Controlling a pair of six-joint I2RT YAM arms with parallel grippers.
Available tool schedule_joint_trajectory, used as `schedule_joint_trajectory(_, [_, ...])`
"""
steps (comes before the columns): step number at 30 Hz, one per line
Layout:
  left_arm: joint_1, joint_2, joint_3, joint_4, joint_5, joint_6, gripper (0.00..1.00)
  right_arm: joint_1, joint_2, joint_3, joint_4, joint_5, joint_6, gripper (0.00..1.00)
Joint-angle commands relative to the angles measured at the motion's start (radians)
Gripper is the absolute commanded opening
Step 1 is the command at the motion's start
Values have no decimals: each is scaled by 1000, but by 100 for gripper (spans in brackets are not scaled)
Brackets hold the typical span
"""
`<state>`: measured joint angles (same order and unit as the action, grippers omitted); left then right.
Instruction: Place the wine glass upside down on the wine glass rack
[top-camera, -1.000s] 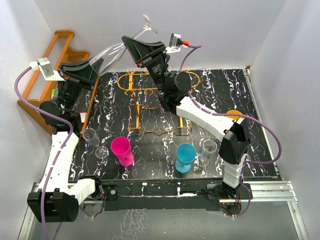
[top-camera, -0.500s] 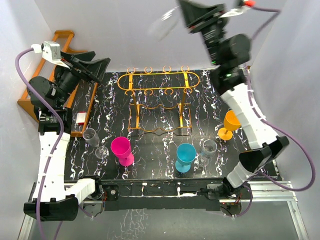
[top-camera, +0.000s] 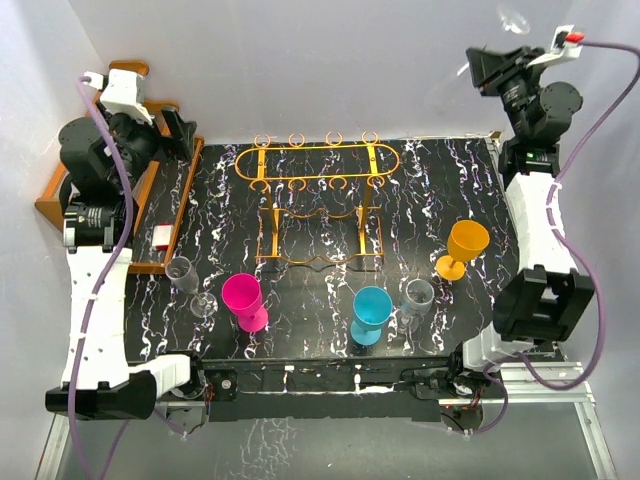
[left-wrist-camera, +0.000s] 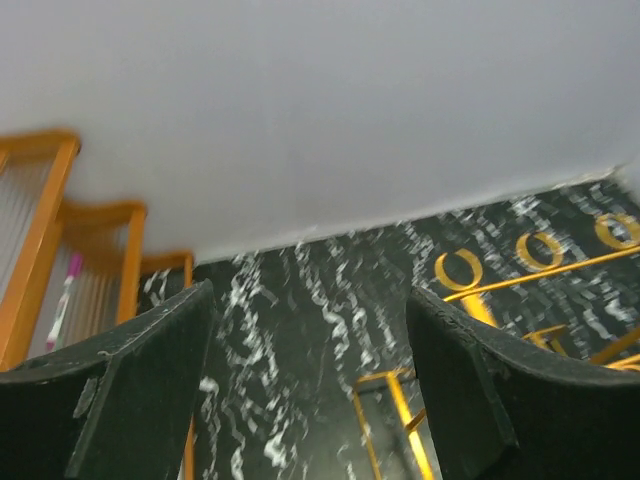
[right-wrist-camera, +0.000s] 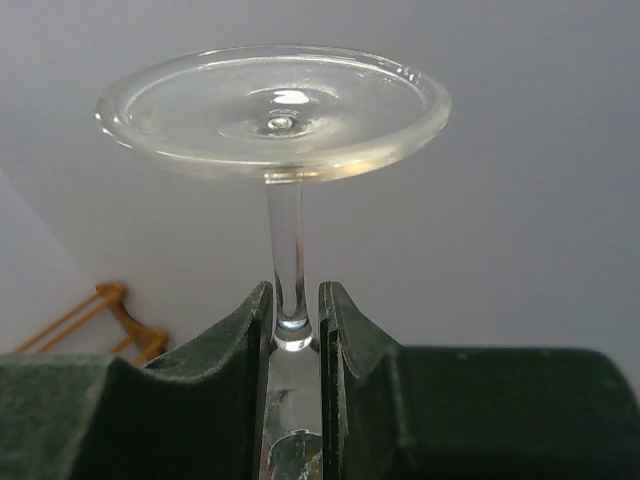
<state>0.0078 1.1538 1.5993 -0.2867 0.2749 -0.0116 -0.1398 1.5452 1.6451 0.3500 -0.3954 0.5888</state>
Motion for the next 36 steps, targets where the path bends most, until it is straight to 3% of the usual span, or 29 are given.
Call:
schedule_joint_trajectory(1, [-3, -4, -16, -105, -135, 84, 75, -21, 52, -84, 244, -277, -9, 8])
schedule_joint_trajectory(8, [4, 19, 29, -247, -200, 163, 81, -29, 188, -53, 309, -529, 127, 8])
schedule_joint_trajectory(12, [7, 18, 41, -313, -280, 228, 83, -28, 193, -73, 321, -563, -21, 8])
schedule_joint_trajectory(17, [9, -27, -3, -299, -355, 256, 85, -8, 185, -67, 105, -494, -211, 8])
schedule_joint_trajectory(24, [28, -35, -5, -312, -322, 239, 85, -3, 249, -111, 316, -653, -303, 8])
schedule_joint_trajectory(30, [37, -19, 11, -339, -263, 219, 84, 19, 384, -87, 634, -673, -128, 8])
schedule_joint_trajectory(36, [52, -4, 30, -357, -232, 219, 85, 70, 488, -5, 609, -731, -158, 8])
